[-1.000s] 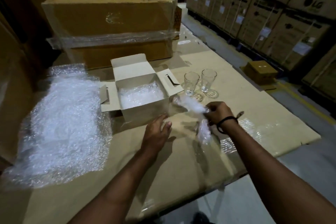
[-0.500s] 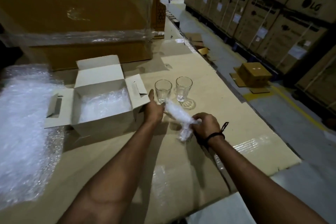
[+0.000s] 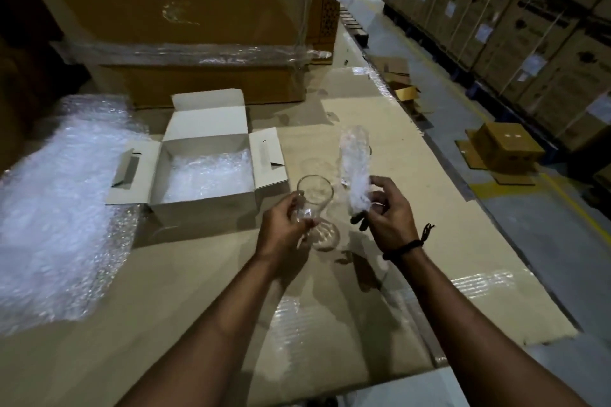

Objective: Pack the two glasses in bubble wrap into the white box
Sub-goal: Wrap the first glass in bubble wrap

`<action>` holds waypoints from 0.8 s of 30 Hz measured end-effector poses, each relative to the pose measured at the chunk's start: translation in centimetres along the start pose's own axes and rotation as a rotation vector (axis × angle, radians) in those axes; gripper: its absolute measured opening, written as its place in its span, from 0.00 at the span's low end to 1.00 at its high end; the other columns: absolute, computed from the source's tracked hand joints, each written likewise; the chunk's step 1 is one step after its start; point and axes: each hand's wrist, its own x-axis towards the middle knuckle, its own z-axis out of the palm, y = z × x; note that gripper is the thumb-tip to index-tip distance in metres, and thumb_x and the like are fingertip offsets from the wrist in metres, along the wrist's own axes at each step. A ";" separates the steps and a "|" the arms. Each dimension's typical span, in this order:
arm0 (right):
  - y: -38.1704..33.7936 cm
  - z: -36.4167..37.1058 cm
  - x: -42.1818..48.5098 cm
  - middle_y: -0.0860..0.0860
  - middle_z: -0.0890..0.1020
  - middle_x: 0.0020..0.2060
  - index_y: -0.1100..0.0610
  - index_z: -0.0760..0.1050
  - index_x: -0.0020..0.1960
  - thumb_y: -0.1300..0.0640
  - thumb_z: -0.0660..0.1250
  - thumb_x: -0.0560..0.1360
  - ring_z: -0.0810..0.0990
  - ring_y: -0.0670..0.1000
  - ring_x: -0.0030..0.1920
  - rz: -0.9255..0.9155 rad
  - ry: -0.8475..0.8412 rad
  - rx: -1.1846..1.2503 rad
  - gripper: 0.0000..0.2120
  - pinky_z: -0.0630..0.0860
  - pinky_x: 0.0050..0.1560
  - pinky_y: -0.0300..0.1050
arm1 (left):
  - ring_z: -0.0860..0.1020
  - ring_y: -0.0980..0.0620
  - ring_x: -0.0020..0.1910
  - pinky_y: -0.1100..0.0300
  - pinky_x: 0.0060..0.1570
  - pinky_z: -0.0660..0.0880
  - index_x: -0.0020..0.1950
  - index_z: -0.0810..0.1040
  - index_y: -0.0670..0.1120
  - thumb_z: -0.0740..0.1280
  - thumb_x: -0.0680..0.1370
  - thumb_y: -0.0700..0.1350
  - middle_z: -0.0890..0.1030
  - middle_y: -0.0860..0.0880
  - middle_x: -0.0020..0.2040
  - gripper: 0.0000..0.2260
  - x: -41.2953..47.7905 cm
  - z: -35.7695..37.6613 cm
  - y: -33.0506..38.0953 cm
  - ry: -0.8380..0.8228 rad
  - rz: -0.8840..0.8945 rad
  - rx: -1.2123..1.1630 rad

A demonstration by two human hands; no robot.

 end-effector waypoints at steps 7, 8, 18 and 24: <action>-4.1 6.7 0.1 0.58 0.81 0.44 0.57 0.76 0.43 0.65 0.68 0.73 0.81 0.55 0.30 -0.054 0.122 -0.023 0.04 0.78 0.30 0.45 | 0.82 0.58 0.50 0.50 0.57 0.79 0.65 0.78 0.48 0.80 0.67 0.43 0.84 0.54 0.53 0.28 -3.4 -8.6 -2.1 0.085 -0.025 0.111; -4.9 8.2 -0.4 0.57 0.80 0.44 0.58 0.77 0.43 0.64 0.68 0.72 0.81 0.55 0.32 -0.163 0.123 -0.116 0.03 0.78 0.32 0.44 | 0.83 0.58 0.50 0.50 0.56 0.79 0.64 0.79 0.48 0.79 0.67 0.42 0.85 0.55 0.52 0.26 -3.8 -10.0 -2.5 0.095 -0.025 0.102; -8.4 15.7 -2.9 0.57 0.76 0.60 0.60 0.79 0.58 0.67 0.61 0.71 0.77 0.60 0.54 -0.619 -0.431 -0.843 0.18 0.74 0.50 0.48 | 0.84 0.47 0.48 0.40 0.46 0.80 0.54 0.81 0.52 0.77 0.66 0.52 0.85 0.51 0.48 0.17 -4.8 -15.0 -3.7 0.048 0.017 0.024; -9.9 15.7 -2.6 0.45 0.83 0.55 0.50 0.82 0.55 0.68 0.60 0.64 0.75 0.56 0.56 -0.757 -0.531 -1.119 0.25 0.69 0.47 0.48 | 0.82 0.49 0.50 0.46 0.43 0.82 0.48 0.81 0.55 0.78 0.68 0.44 0.84 0.53 0.48 0.12 -4.0 -15.0 -3.6 0.030 -0.068 -0.043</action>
